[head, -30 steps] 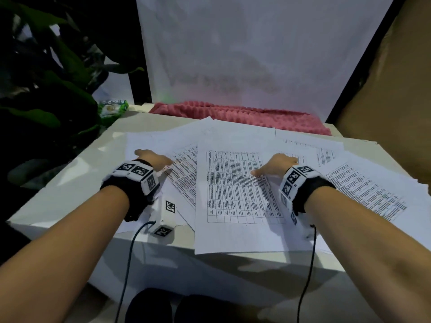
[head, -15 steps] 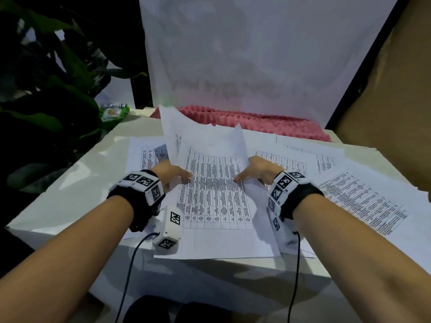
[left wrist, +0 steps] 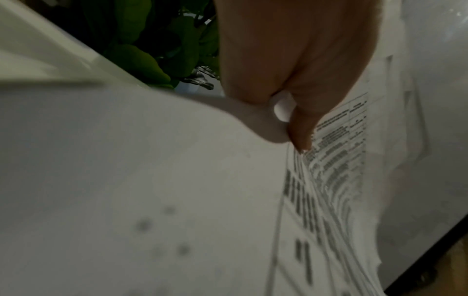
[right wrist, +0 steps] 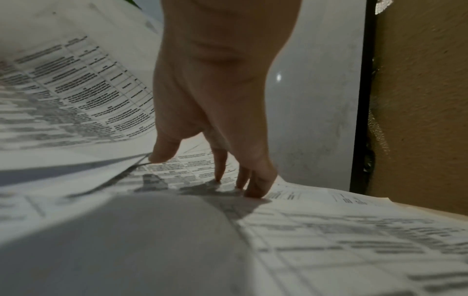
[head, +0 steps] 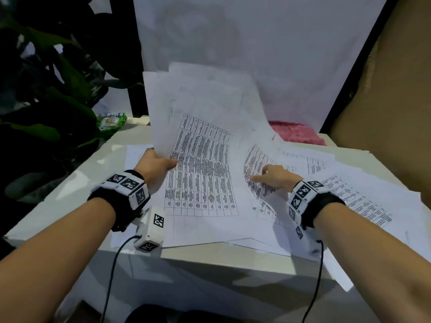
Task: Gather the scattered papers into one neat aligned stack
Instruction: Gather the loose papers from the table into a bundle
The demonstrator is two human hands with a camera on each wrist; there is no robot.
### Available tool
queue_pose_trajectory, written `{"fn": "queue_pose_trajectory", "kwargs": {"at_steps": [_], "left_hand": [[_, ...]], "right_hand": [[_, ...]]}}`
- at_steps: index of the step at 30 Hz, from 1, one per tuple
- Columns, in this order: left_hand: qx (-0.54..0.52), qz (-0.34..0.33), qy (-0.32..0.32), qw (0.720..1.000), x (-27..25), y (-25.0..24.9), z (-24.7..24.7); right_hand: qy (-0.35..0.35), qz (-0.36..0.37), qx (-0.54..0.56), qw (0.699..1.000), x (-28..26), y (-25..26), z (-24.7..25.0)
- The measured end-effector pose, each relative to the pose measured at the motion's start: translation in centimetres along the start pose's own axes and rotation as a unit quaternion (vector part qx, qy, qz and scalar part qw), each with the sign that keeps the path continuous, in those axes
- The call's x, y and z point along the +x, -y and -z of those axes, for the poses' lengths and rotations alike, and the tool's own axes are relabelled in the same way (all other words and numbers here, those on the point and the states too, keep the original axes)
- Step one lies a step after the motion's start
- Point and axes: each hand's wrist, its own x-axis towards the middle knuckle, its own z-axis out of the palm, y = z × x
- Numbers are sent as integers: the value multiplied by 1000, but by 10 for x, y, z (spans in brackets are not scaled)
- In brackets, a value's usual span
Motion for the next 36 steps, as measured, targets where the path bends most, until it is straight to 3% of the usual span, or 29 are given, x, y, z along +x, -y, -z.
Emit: {"fn": "queue_pose_trajectory", "kwargs": {"at_steps": [5, 9, 12, 15, 17, 18, 21, 25, 27, 29, 32, 36], "left_hand": [[42, -30, -52, 997, -2, 3, 3], [109, -44, -134, 984, 0, -20, 21], [96, -80, -169, 978, 8, -36, 40], [49, -116, -189, 974, 5, -54, 48], [13, -123, -213, 969, 1, -67, 49], [2, -125, -222, 967, 2, -71, 49], [-56, -107, -195, 973, 5, -76, 48], [-140, -68, -87, 984, -2, -77, 35], [-170, -53, -37, 983, -6, -78, 26], [-145, -54, -1, 988, -11, -80, 16], [-96, -67, 66, 991, -16, -84, -1], [-27, -95, 72, 992, -17, -97, -20]], "right_hand": [[26, 36, -120, 992, -4, -4, -3], [41, 48, -145, 987, -5, -4, -1], [58, 48, -136, 988, -6, -1, 4], [41, 43, -64, 996, -12, 6, 15], [28, 52, 98, 993, -20, 14, 29], [31, 63, 201, 977, -27, 22, 37], [40, 99, 430, 897, -37, 44, 62], [28, 149, 548, 823, -41, 59, 90], [9, 163, 529, 833, -46, 61, 100], [-20, 191, 483, 854, -51, 63, 107], [-41, 206, 458, 864, -55, 69, 111], [-168, 211, 443, 855, -57, 75, 114]]}}
